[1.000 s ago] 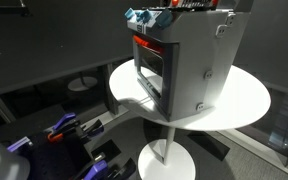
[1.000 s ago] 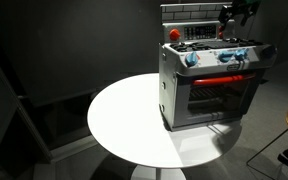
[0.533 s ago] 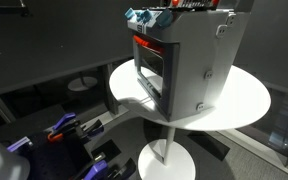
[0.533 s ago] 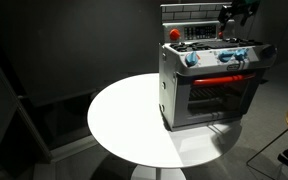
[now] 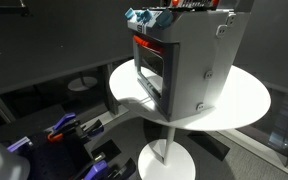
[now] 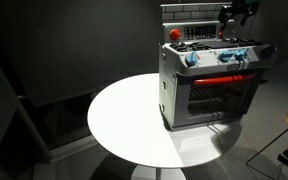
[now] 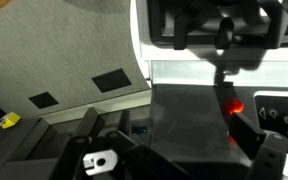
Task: Press the top button on the right side of the stove
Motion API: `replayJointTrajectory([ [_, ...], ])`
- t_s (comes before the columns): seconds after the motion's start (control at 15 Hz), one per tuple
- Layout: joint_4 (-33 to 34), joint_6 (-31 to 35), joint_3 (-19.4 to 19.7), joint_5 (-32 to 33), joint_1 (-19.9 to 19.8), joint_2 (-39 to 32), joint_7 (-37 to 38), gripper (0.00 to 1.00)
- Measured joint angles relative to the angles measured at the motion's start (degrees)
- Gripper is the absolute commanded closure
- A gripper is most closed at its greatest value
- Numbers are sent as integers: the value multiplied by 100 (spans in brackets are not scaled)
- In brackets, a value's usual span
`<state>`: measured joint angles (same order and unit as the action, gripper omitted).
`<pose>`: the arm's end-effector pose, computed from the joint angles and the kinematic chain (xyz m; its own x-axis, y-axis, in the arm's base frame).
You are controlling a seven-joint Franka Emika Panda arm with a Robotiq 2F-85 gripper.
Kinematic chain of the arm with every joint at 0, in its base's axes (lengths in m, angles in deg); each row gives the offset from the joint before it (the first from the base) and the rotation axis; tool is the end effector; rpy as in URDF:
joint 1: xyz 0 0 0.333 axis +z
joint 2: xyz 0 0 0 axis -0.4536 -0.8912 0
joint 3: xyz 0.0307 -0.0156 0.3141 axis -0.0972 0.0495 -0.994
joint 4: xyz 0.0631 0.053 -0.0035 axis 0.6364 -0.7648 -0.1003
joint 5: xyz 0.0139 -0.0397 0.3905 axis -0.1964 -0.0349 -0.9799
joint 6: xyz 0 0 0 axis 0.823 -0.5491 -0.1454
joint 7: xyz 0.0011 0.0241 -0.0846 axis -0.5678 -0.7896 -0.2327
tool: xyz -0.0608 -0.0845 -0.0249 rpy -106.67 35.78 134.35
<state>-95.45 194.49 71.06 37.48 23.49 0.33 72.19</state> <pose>0.6140 -0.0937 0.5185 0.8475 -0.3627 0.3875 -0.4570 -0.8700 0.1853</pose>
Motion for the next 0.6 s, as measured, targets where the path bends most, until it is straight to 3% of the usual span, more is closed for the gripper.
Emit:
replayJointTrajectory([
  [0.6,1,-61,0,0,20,23,-10,0],
])
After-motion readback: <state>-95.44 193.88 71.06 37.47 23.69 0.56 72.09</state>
